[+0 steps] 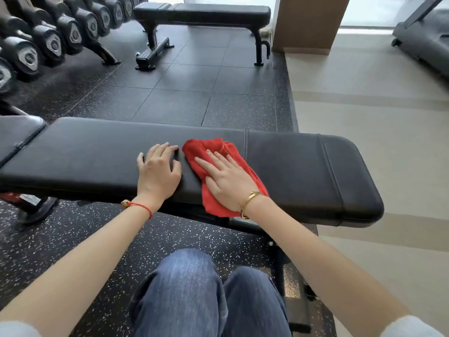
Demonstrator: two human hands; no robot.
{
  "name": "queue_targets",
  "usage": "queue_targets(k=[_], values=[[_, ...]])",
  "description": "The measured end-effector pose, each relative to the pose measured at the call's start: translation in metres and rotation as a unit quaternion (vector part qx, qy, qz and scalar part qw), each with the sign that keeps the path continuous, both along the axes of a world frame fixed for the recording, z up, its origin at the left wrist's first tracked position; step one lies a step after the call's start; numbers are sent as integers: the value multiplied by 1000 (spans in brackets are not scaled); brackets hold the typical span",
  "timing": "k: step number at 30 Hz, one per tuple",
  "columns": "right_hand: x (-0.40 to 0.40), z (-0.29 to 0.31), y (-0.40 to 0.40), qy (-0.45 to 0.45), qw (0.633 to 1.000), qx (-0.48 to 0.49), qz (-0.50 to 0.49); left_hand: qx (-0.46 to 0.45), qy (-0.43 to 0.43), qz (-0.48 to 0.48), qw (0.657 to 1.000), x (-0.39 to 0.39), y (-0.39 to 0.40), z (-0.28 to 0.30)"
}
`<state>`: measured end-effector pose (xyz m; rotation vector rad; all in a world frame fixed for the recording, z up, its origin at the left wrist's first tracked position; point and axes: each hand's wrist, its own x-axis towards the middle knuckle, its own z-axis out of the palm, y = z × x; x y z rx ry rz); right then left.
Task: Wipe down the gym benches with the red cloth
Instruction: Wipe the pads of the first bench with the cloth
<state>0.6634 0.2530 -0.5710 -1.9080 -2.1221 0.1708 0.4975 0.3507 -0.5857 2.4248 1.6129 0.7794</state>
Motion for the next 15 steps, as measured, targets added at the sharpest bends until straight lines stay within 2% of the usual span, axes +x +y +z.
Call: queue_targets(k=[6, 8, 11, 15], values=[[10, 13, 56, -15, 989, -43, -138, -7, 7, 12, 1000, 5, -2, 1], [-8, 14, 64, -18, 991, -46, -126, -5, 3, 14, 1000, 5, -2, 1], [-37, 6, 43, -21, 998, -22, -52, 4, -4, 9, 1000, 4, 0, 0], [-20, 1, 1, -37, 999, 4, -33, 5, -6, 3, 1000, 0, 3, -2]])
